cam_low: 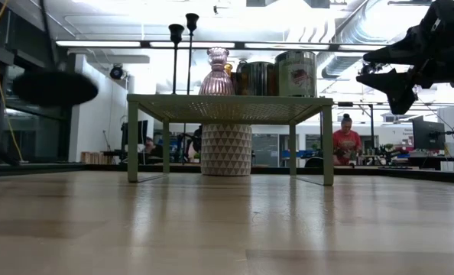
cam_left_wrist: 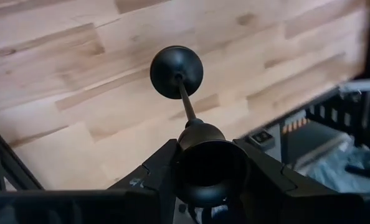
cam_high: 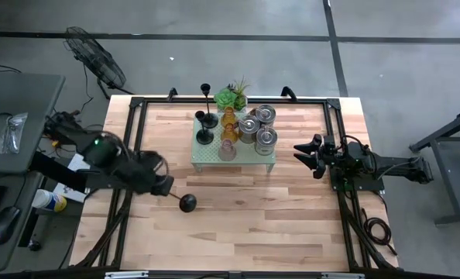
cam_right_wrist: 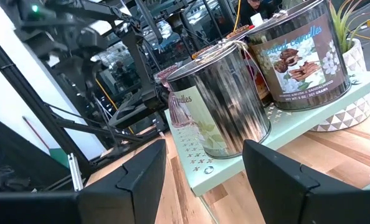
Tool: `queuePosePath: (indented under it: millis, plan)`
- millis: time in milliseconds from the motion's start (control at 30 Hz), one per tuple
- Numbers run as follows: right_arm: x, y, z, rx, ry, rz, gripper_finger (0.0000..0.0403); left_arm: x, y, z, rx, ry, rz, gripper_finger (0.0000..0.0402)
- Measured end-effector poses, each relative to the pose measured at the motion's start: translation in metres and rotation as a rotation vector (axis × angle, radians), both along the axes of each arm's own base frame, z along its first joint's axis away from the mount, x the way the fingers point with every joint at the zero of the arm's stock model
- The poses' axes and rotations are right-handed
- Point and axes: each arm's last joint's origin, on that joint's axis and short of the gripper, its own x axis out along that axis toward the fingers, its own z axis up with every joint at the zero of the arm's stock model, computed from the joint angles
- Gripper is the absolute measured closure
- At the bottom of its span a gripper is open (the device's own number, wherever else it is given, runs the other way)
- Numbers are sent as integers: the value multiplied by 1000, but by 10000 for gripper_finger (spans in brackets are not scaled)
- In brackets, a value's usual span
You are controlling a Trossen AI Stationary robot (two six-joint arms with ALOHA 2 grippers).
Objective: Pick & Place candle stick holders
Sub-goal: Put the black candle holder on the shelf
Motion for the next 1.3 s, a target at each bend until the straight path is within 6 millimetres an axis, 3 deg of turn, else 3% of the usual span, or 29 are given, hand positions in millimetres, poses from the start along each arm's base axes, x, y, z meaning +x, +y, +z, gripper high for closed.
queuePosePath:
  millis: [233,567,867,1133,1300]
  plan:
    - [0,0,0,0,0,0,197,8,29,24,-9,-69,-72,275]
    - [0,0,0,0,0,0,197,12,63,41,50,-102,-152,275]
    - [0,0,0,0,2,0,197,37,89,61,105,-45,-204,275]
    - [0,0,0,0,4,0,197,69,101,74,141,-108,-258,275]
    - [0,0,0,0,4,0,197,73,101,78,136,-132,-289,275]
